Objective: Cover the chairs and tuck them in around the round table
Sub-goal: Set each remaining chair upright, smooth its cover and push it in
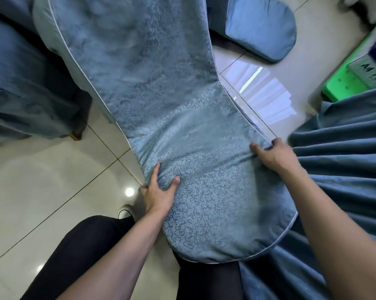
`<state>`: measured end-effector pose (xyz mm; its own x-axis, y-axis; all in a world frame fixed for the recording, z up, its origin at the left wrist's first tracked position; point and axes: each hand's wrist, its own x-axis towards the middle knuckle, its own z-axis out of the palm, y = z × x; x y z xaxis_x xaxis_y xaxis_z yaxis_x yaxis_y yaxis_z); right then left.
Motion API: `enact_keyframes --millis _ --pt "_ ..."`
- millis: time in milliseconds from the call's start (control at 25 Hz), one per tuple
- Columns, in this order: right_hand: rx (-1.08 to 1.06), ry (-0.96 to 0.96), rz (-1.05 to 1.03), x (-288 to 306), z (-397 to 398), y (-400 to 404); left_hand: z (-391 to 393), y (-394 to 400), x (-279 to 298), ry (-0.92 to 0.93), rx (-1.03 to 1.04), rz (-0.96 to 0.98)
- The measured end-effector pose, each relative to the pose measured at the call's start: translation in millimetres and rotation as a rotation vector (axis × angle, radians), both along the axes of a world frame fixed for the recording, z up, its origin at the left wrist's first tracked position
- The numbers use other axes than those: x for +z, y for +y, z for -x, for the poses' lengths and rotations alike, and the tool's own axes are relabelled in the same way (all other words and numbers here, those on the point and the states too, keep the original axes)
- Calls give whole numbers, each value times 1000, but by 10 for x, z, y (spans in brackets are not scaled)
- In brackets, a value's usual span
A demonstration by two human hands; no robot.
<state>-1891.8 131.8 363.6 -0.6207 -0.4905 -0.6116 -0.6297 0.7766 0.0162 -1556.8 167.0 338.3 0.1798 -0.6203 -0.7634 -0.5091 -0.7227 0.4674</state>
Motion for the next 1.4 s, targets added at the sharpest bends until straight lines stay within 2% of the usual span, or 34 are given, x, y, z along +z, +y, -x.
enact_keyframes --millis 80,200,440,480,560,640,720,840,960,1040,1080,1160,1200,1240,1400 --pt "30 -63 -46 273 109 48 -29 4 206 -20 -4 -1" --pt "144 4 -115 694 152 6 -32 1 525 -64 -23 -13" --pt "271 117 -180 1435 347 -157 248 -29 1489 -185 -216 -99" --pt "271 112 -192 1502 361 -164 290 -2 1672 -206 -329 -77" --pt "262 90 -203 1610 330 -174 375 118 2057 -213 -644 127" --pt "278 84 -211 1708 275 -222 469 260 2445 -19 -876 360" --pt "309 92 -239 1843 221 -344 502 379 2742 115 -1056 415" --pt "385 78 -320 2095 174 -536 447 323 2934 75 -1201 442" --pt "493 46 -294 2468 131 -526 467 215 3001 44 -1214 439" --pt "641 71 -139 2782 62 -407 474 176 3008 49 -1191 449" --pt "749 20 -10 2937 11 -340 473 161 3007 57 -1181 448" --pt "874 -311 190 3232 -196 -202 461 116 3015 78 -1155 457" --pt "914 -456 185 3358 -332 -131 457 82 3037 85 -1132 470" --pt "968 -519 134 3448 -454 -62 456 46 3056 86 -1109 478" --pt "1199 -419 -38 3534 -631 93 408 -146 3148 7 -1035 390"
